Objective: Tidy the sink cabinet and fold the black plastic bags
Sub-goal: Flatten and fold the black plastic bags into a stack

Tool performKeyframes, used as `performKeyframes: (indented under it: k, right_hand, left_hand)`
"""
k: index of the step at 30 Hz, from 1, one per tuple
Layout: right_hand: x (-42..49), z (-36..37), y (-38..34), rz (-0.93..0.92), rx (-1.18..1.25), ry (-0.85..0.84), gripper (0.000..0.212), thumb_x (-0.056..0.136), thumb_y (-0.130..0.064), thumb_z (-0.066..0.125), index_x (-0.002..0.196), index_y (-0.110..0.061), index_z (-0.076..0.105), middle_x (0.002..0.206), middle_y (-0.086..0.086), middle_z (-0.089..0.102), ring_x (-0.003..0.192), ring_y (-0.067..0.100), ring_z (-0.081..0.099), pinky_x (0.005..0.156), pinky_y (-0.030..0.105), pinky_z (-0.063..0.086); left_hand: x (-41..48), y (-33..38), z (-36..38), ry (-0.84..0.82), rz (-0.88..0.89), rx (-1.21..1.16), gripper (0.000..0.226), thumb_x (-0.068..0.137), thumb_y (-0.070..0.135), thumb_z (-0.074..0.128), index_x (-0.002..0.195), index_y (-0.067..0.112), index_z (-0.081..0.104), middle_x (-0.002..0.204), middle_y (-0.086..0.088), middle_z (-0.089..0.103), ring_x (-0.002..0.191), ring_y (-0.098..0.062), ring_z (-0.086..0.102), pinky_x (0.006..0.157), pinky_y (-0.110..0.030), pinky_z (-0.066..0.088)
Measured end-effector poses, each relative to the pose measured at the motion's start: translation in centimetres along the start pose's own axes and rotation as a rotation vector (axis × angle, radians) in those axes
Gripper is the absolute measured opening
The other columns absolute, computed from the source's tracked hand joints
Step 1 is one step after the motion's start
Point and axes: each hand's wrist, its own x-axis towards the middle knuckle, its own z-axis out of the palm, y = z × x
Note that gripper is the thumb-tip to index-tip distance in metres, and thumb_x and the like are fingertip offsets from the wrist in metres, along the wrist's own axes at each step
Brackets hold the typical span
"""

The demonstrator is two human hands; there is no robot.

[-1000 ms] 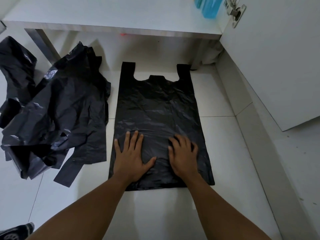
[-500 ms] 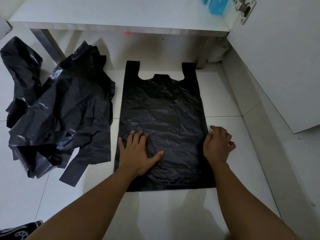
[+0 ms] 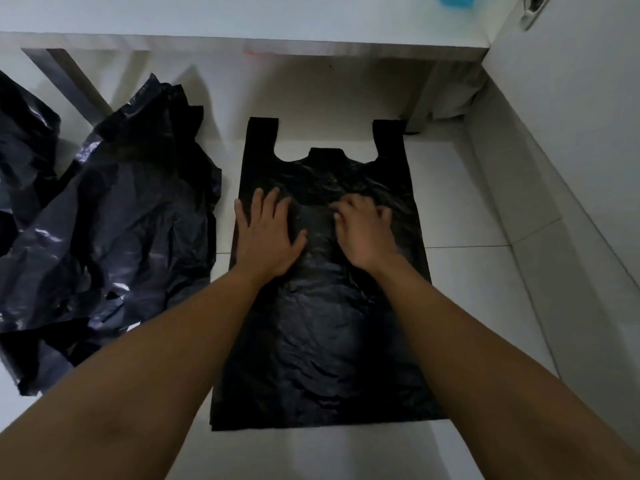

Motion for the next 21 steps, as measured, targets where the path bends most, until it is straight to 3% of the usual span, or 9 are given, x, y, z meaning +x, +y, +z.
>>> performKeyframes:
  k: [3,6,12,16,19,21]
  right_hand:
    - [1.3,1.9,0.4,-0.058,-0.069,-0.074,0.034,0.103,-0.032,0.039,0.132,-0.025,0.055,0.132,0.002,0.048,0.121,0.025,0.039,0.096,0.045,0.030]
    - [2.9,2.1,3.2,-0.046,-0.073,-0.065,0.036,0.102,-0.038,0.038,0.133,-0.026,0.052,0.135,0.004,0.045,0.124,0.028,0.038,0.100,0.048,0.029]
    - [8.1,-0.7,13.0,0.226,-0.106,-0.004,0.049,0.103,-0.045,0.030,0.144,-0.020,0.042,0.149,0.013,0.038,0.136,0.034,0.033,0.109,0.056,0.026]
    - [9.2,-2.5,15.7,0.465,-0.059,-0.004,0.058,0.104,-0.048,0.027,0.155,-0.021,0.024,0.161,0.009,0.022,0.145,0.032,0.020,0.114,0.061,0.014]
    - [7.3,-2.5,11.4,0.347,-0.007,0.135,0.051,0.101,-0.040,0.039,0.148,-0.019,0.039,0.151,0.012,0.038,0.138,0.032,0.033,0.110,0.055,0.024]
    - [4.6,-1.6,7.0,0.274,0.008,0.138,0.041,0.098,-0.036,0.046,0.135,-0.020,0.052,0.139,0.011,0.049,0.129,0.032,0.041,0.104,0.050,0.030]
  left_hand:
    - [-0.2,-0.5,1.8,-0.043,0.014,0.006,0.085,0.087,0.074,0.025,0.153,0.021,0.033,0.163,-0.005,0.026,0.154,-0.029,0.008,0.121,-0.062,0.002]
    - [-0.3,-0.7,2.4,-0.024,0.004,0.012,0.090,0.084,0.083,0.030,0.152,0.023,0.032,0.163,-0.002,0.024,0.154,-0.026,0.007,0.122,-0.061,0.003]
    - [0.0,-0.8,2.6,0.011,0.000,-0.003,0.092,0.082,0.086,0.034,0.150,0.025,0.033,0.163,0.001,0.023,0.155,-0.025,0.006,0.121,-0.061,0.003]
    - [0.0,-0.7,2.3,0.002,-0.009,-0.014,0.092,0.081,0.087,0.034,0.150,0.027,0.033,0.163,0.001,0.023,0.155,-0.024,0.004,0.122,-0.060,0.002]
    - [-0.1,-0.5,2.1,-0.002,-0.011,-0.012,0.092,0.081,0.088,0.032,0.150,0.027,0.032,0.162,0.001,0.023,0.155,-0.024,0.004,0.122,-0.061,0.002]
    - [-0.1,-0.4,2.1,-0.004,-0.011,-0.009,0.093,0.081,0.088,0.032,0.150,0.027,0.032,0.162,0.000,0.024,0.154,-0.024,0.005,0.121,-0.061,0.002]
